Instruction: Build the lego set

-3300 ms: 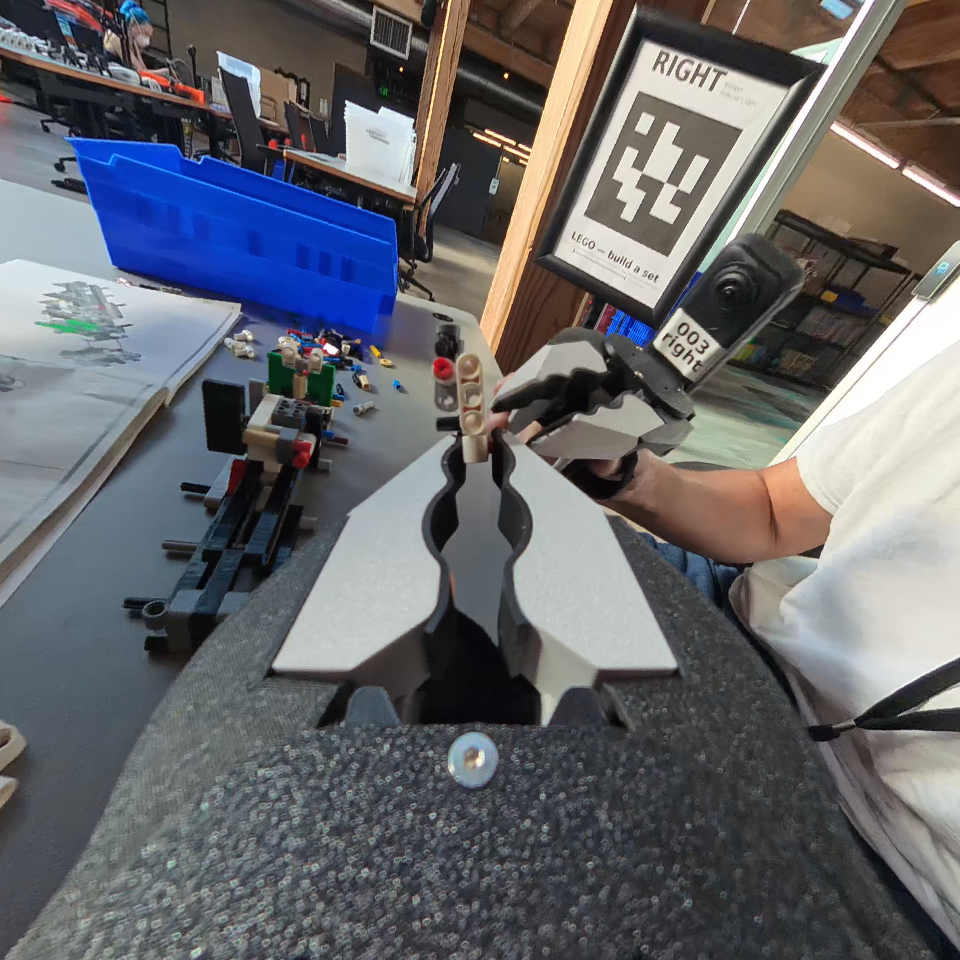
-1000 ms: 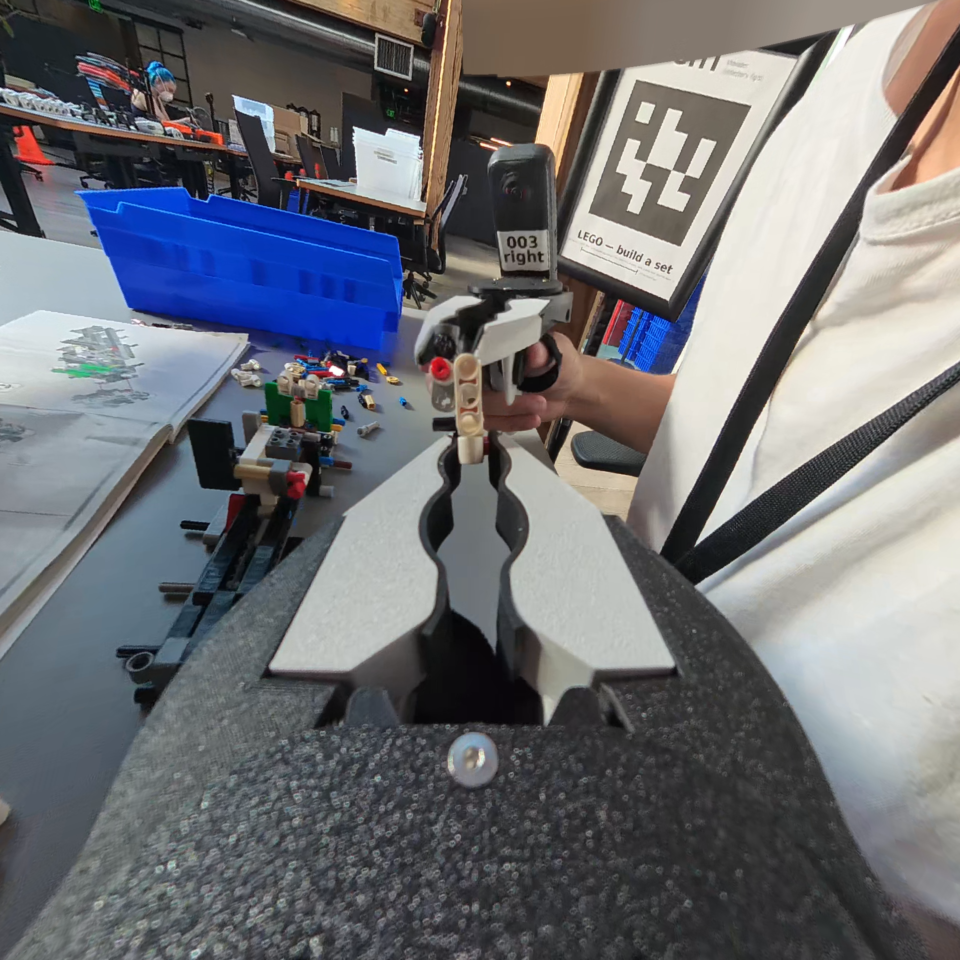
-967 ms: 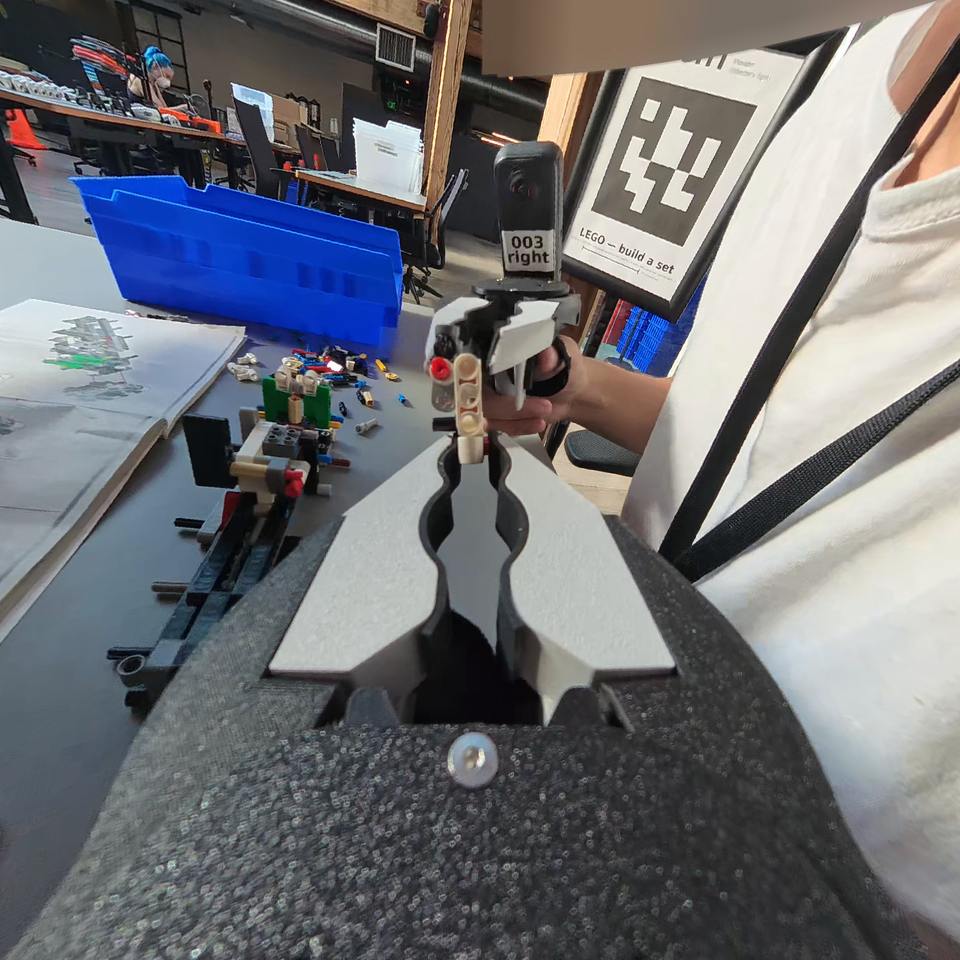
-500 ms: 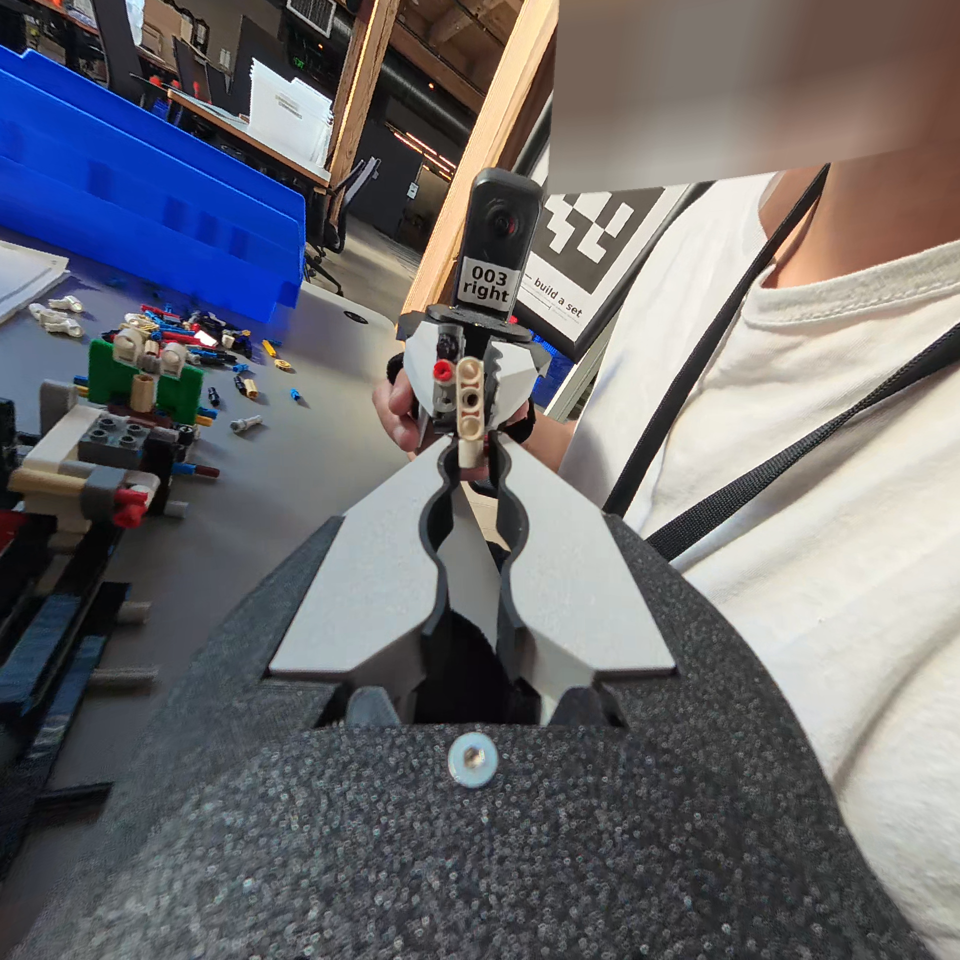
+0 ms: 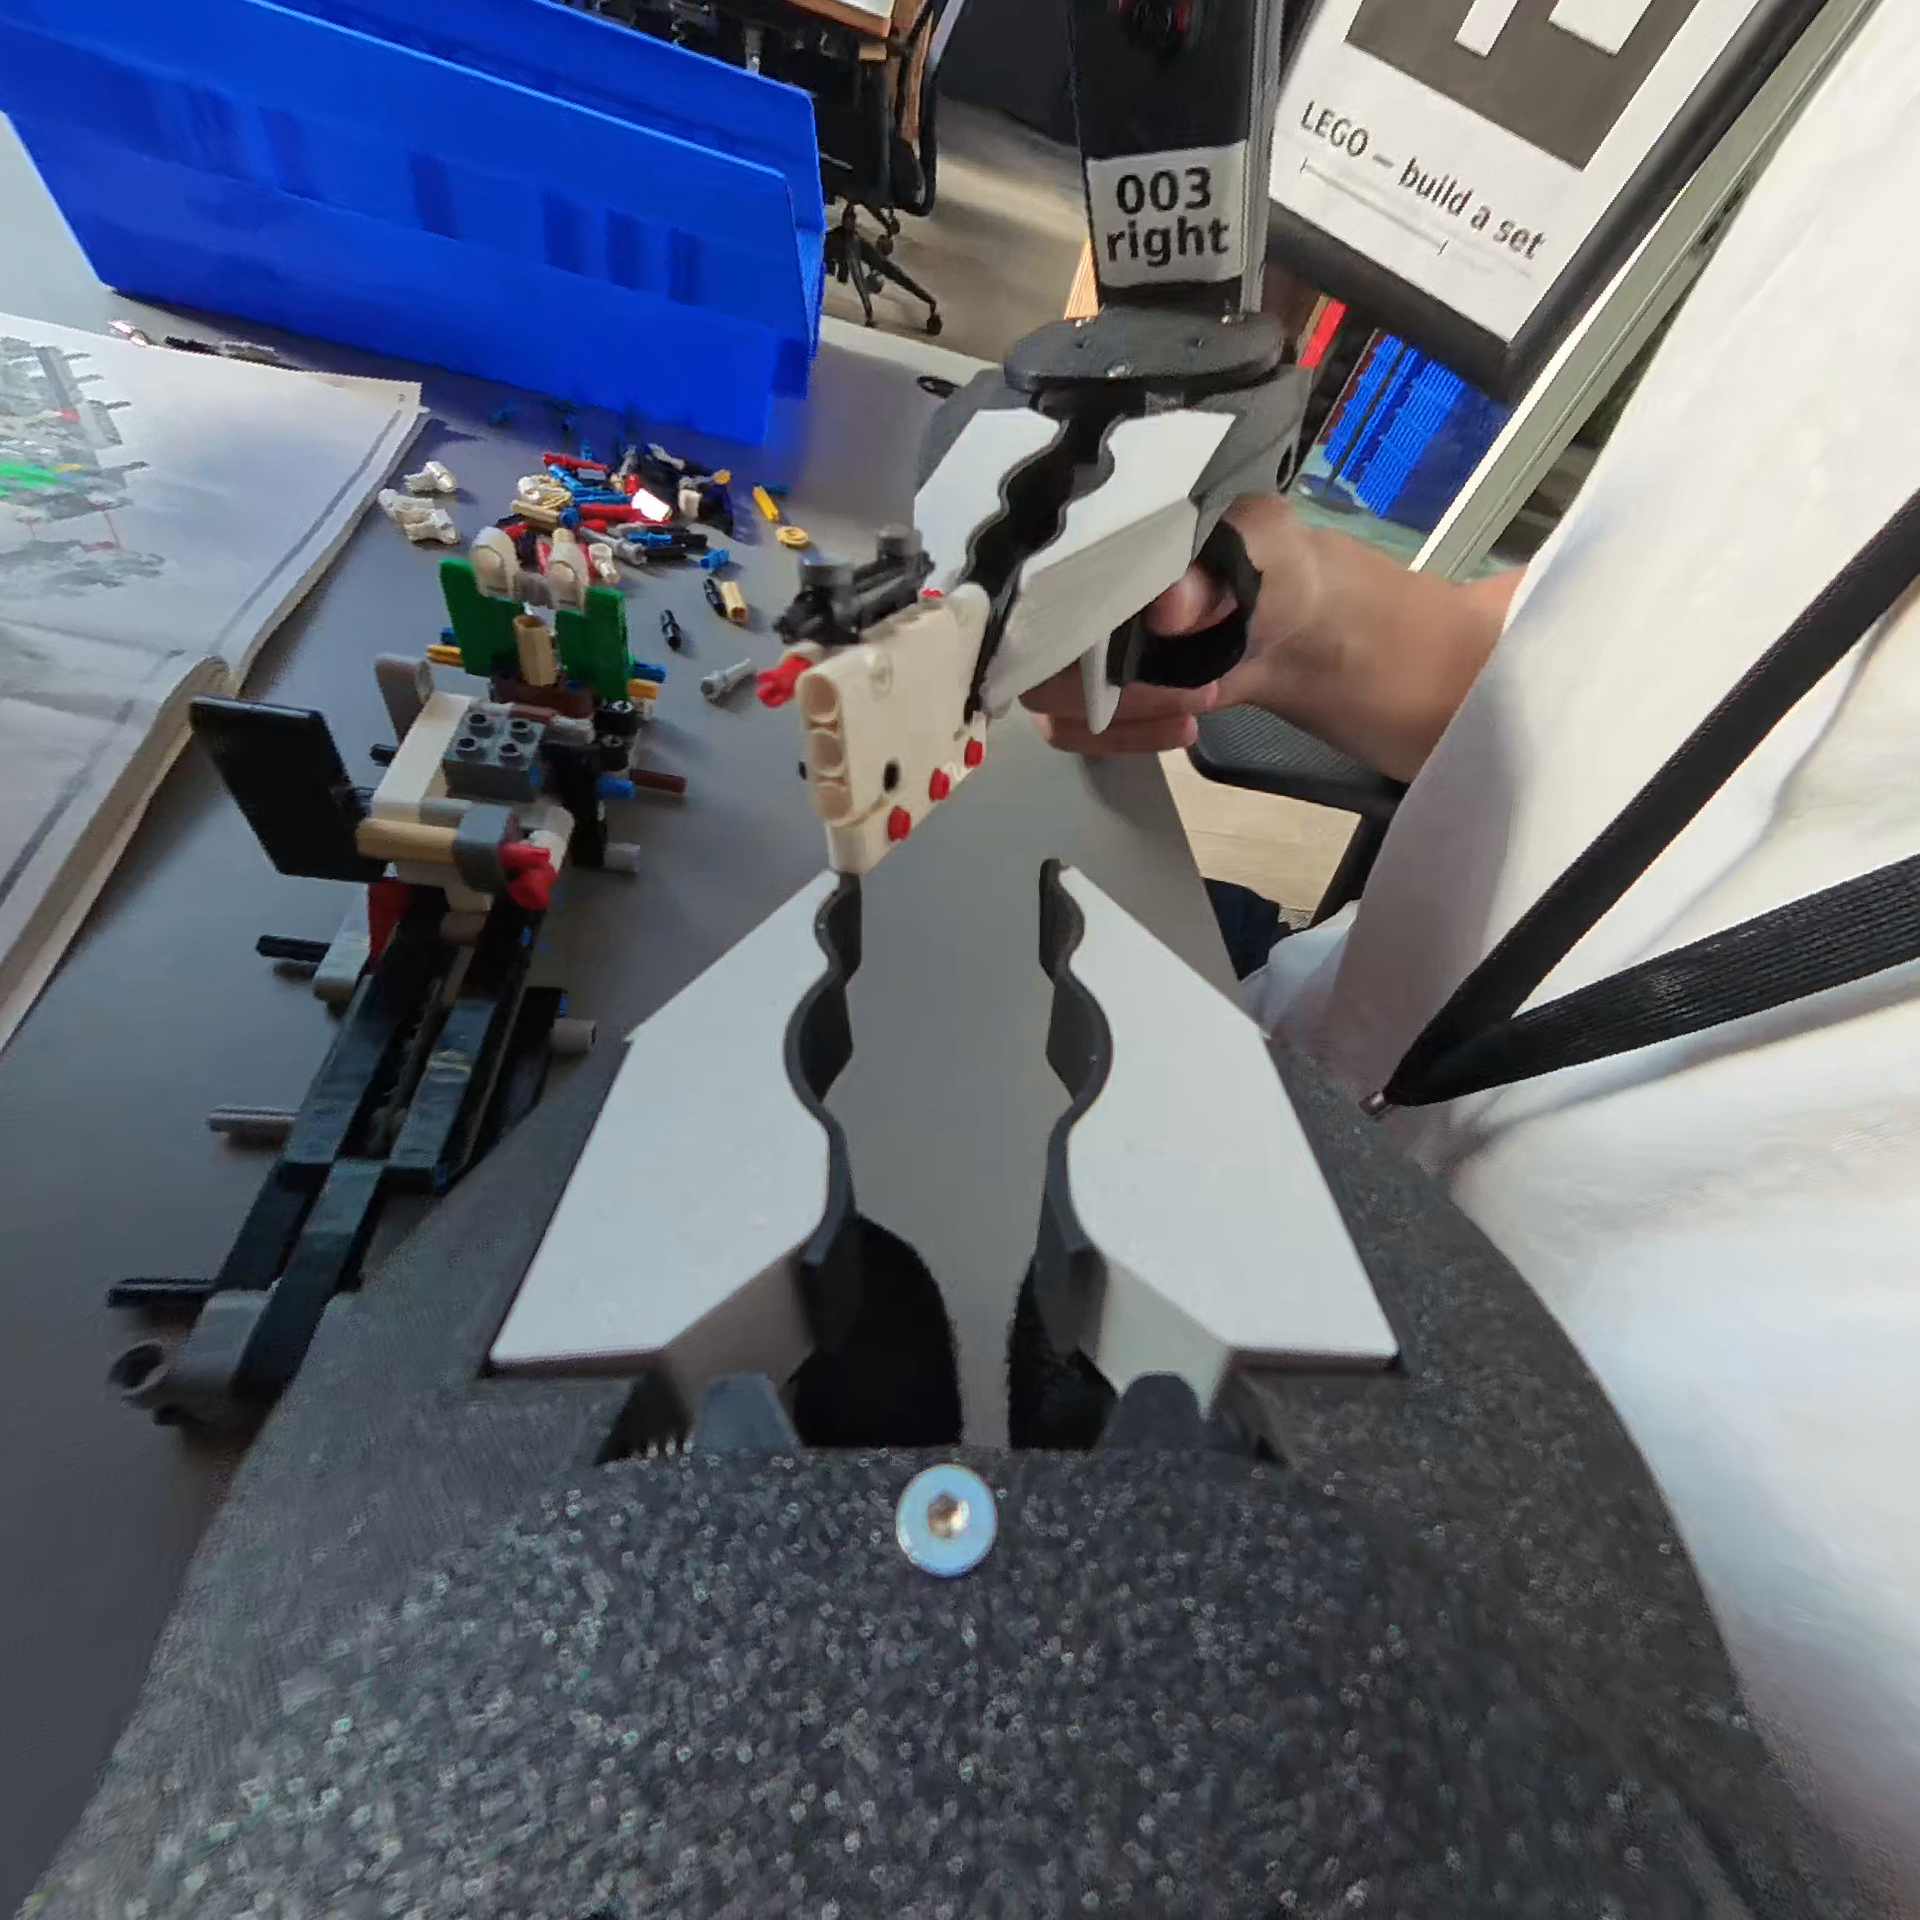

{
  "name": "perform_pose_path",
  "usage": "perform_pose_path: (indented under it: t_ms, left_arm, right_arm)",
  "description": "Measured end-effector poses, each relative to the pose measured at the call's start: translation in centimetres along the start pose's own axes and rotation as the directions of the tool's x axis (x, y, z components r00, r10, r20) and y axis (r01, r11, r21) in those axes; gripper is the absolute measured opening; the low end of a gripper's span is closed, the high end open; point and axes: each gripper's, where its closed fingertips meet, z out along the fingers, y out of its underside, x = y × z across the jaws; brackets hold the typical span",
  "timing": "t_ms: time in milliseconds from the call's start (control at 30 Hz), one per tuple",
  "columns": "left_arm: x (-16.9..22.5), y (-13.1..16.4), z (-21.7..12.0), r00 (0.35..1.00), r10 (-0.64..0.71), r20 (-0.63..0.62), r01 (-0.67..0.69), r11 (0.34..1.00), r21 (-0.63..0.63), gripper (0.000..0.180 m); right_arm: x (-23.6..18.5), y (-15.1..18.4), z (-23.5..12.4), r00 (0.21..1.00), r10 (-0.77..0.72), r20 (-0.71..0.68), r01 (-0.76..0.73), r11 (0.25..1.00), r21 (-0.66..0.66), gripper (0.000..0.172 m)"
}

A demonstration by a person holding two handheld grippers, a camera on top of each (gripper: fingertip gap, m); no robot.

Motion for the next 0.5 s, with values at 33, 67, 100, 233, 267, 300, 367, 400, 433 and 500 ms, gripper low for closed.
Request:
perform_pose_path:
  t_ms: [33,67,100,233,267,300,367,400,433,500]
  left_arm:
    - [-0.4,0.4,-0.2,0.999,0.023,0.039,-0.022,0.999,-0.024,0.032]
    - [-1.0,0.9,-0.5,0.995,0.046,0.084,-0.042,0.998,-0.054,0.032]
    - [-1.6,1.4,-0.8,0.989,0.071,0.128,-0.061,0.995,-0.080,0.032]
    - [-2.0,2.5,-1.9,0.966,0.144,0.213,-0.117,0.984,-0.136,0.030]
    - [-1.9,2.6,-2.2,0.965,0.140,0.223,-0.113,0.985,-0.131,0.029]
    - [-1.6,2.6,-2.5,0.964,0.132,0.229,-0.106,0.987,-0.122,0.029]
    - [-1.0,2.8,-3.0,0.965,0.116,0.237,-0.091,0.989,-0.115,0.029]
    - [-0.8,2.9,-3.4,0.961,0.114,0.252,-0.088,0.990,-0.111,0.029]
    - [-0.6,3.0,-3.8,0.957,0.114,0.268,-0.088,0.990,-0.107,0.029]
    - [-0.2,3.1,-4.7,0.944,0.116,0.308,-0.092,0.992,-0.092,0.029]
  right_arm:
    - [0.5,0.4,0.0,0.999,-0.004,-0.033,0.003,1.000,-0.020,0.006]
    - [0.9,0.9,0.1,0.998,-0.008,-0.058,0.005,0.999,-0.050,0.006]
    - [1.5,1.4,0.0,0.996,-0.014,-0.093,0.006,0.997,-0.080,0.006]
    - [3.1,3.3,0.0,0.982,-0.026,-0.189,-0.012,0.980,-0.197,0.006]
    - [3.3,3.6,0.0,0.977,-0.039,-0.208,-0.008,0.975,-0.221,0.006]
    - [3.3,4.2,0.0,0.975,-0.052,-0.217,-0.007,0.964,-0.265,0.006]
    - [3.2,5.2,0.2,0.970,-0.082,-0.229,-0.001,0.940,-0.340,0.006]
    - [3.2,5.5,0.3,0.967,-0.094,-0.237,0.002,0.932,-0.363,0.006]
    - [3.1,5.7,0.3,0.965,-0.101,-0.240,0.003,0.925,-0.380,0.006]
    - [3.0,5.9,0.5,0.964,-0.107,-0.243,0.003,0.920,-0.391,0.006]
